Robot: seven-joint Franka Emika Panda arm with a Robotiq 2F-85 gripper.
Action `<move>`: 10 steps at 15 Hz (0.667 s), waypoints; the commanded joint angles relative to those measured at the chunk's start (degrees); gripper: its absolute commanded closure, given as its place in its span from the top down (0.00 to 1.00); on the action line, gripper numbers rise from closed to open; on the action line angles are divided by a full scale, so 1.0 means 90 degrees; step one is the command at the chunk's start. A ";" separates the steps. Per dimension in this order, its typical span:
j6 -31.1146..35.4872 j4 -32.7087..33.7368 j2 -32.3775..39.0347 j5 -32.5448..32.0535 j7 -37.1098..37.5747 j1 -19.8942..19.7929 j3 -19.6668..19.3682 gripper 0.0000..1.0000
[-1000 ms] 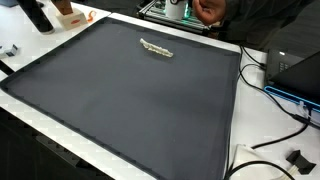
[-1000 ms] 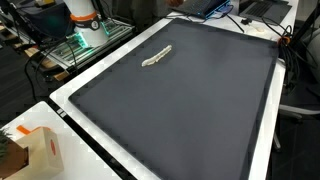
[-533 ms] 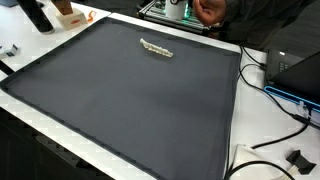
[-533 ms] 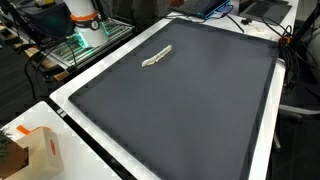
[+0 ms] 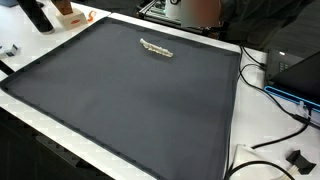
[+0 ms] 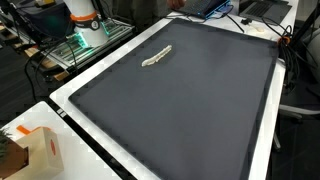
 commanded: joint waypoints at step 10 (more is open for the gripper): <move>-0.0011 0.0012 0.0022 -0.0008 -0.0032 0.0017 -0.0038 0.04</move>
